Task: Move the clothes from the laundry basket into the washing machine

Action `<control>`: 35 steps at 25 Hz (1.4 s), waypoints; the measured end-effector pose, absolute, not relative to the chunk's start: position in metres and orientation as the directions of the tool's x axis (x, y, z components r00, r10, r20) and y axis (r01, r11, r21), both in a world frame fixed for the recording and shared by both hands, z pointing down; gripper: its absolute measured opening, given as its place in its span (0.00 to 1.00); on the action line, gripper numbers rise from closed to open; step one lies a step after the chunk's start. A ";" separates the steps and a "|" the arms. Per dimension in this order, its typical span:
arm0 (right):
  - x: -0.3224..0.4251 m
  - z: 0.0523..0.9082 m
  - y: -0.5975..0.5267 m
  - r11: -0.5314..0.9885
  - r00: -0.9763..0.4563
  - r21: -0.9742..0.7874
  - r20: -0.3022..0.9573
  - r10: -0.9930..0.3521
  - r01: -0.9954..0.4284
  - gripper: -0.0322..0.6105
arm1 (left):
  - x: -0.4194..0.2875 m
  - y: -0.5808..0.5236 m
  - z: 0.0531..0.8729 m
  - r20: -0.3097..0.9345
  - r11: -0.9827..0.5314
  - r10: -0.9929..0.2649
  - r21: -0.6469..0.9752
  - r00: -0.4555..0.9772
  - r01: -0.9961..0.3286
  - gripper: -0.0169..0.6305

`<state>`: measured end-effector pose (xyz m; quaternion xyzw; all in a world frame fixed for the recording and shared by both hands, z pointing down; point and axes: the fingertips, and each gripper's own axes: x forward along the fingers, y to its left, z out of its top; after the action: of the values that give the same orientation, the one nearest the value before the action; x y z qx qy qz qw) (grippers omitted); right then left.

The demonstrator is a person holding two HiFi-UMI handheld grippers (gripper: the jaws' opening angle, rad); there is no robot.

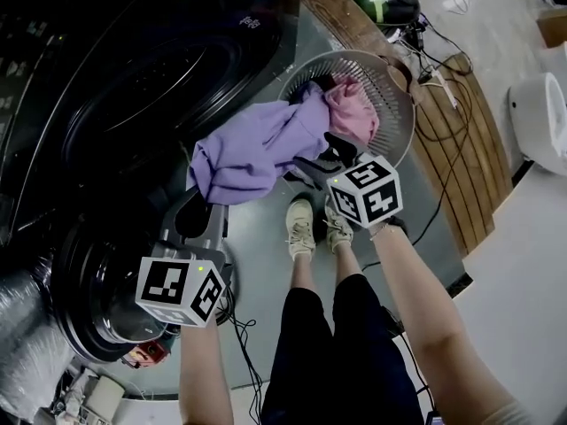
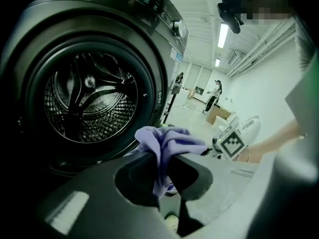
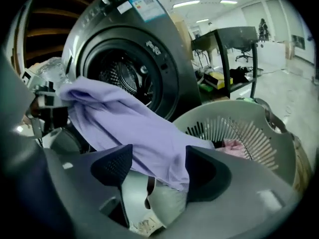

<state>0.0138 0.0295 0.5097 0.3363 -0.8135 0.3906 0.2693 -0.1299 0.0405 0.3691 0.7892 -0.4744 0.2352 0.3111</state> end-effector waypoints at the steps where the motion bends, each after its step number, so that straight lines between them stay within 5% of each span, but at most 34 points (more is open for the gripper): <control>1: 0.012 0.521 0.029 0.453 -0.627 -0.468 0.713 -0.313 -0.759 0.59 | -0.133 0.042 0.367 0.667 -0.351 -0.606 0.265 0.434 -0.898 0.10; 4: 0.005 0.539 0.028 0.393 -0.659 -0.549 0.711 -0.246 -0.738 0.52 | -0.140 0.046 0.364 0.674 -0.334 -0.608 0.262 0.420 -0.905 0.10; 5: 0.002 0.540 0.028 0.382 -0.666 -0.563 0.709 -0.232 -0.733 0.39 | -0.141 0.047 0.365 0.678 -0.336 -0.605 0.258 0.418 -0.906 0.10; 6: 0.000 0.538 0.028 0.379 -0.672 -0.571 0.705 -0.228 -0.728 0.15 | -0.142 0.048 0.368 0.682 -0.345 -0.599 0.252 0.419 -0.904 0.10; 7: -0.004 0.531 0.027 0.384 -0.684 -0.581 0.691 -0.233 -0.717 0.12 | -0.140 0.049 0.372 0.686 -0.358 -0.591 0.248 0.424 -0.900 0.10; 15: -0.042 0.413 0.027 0.517 -0.853 -0.680 0.430 -0.294 -0.521 0.11 | -0.103 0.057 0.415 0.670 -0.445 -0.511 0.329 0.538 -0.833 0.12; 18: -0.055 0.384 0.031 0.537 -0.873 -0.688 0.382 -0.302 -0.487 0.11 | -0.070 0.063 0.423 0.638 -0.503 -0.441 0.407 0.632 -0.762 0.40; 21: -0.073 0.366 0.042 0.575 -0.892 -0.682 0.364 -0.269 -0.452 0.12 | -0.051 0.060 0.428 0.632 -0.517 -0.447 0.394 0.633 -0.759 0.50; 24: -0.084 0.360 0.052 0.595 -0.901 -0.678 0.354 -0.250 -0.432 0.12 | -0.064 0.040 0.430 0.609 -0.426 -0.569 0.357 0.553 -0.831 0.46; 28: -0.081 0.370 0.055 0.569 -0.896 -0.692 0.339 -0.286 -0.444 0.12 | -0.077 0.027 0.441 0.575 -0.351 -0.617 0.410 0.538 -0.842 0.17; 35: -0.009 0.422 0.061 0.369 -0.785 -0.703 0.461 -0.413 -0.608 0.16 | -0.157 -0.012 0.471 0.622 -0.112 -0.718 0.338 0.311 -0.935 0.14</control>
<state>-0.0092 0.0610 0.4218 0.3110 -0.8209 0.4676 0.1039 -0.1571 -0.0120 0.4714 0.7297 -0.5663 0.1540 0.3509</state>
